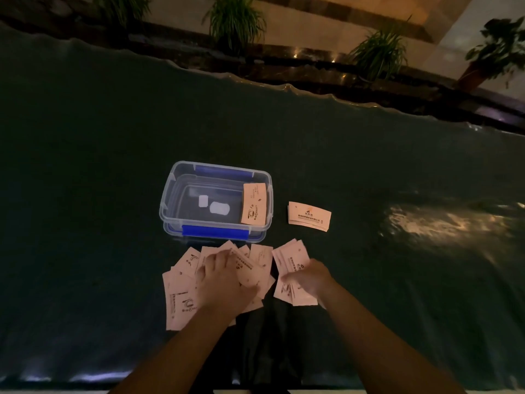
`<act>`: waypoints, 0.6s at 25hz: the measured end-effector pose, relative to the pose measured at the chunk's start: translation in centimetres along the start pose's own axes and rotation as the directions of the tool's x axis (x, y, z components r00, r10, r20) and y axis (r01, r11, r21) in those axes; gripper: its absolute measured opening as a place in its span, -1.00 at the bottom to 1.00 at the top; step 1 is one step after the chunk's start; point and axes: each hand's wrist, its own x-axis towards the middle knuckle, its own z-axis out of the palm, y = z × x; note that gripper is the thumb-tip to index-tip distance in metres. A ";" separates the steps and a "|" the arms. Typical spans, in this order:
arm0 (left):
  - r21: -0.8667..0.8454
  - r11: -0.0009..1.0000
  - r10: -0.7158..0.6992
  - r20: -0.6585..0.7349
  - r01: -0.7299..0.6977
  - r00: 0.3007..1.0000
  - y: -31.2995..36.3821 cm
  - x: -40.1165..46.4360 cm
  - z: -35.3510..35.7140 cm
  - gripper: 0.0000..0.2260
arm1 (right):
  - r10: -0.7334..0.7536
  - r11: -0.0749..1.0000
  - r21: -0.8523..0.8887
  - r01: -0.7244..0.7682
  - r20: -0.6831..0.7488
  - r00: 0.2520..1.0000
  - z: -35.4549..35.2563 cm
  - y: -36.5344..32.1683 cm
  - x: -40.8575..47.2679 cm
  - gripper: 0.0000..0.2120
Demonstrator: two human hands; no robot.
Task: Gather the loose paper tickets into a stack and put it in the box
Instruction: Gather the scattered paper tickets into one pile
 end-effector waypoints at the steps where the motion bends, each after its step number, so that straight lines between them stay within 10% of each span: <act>1: -0.020 1.000 0.008 0.003 -0.007 1.000 -0.2 0.2 0.0 -0.10 | 0.008 0.999 0.047 -0.008 0.006 1.000 0.1 -0.1 -0.1 -0.44; 9: -0.300 0.923 0.314 0.218 -0.243 0.924 -1.1 -0.4 -0.3 -0.11 | 0.025 0.984 0.171 -0.042 0.103 0.994 1.4 -1.6 -0.8 -0.53; 15: 0.268 0.769 0.474 0.369 -0.580 0.799 -0.7 1.3 -2.4 -0.03 | 0.013 0.980 0.197 -0.026 0.067 0.998 1.1 -1.0 -0.5 -0.49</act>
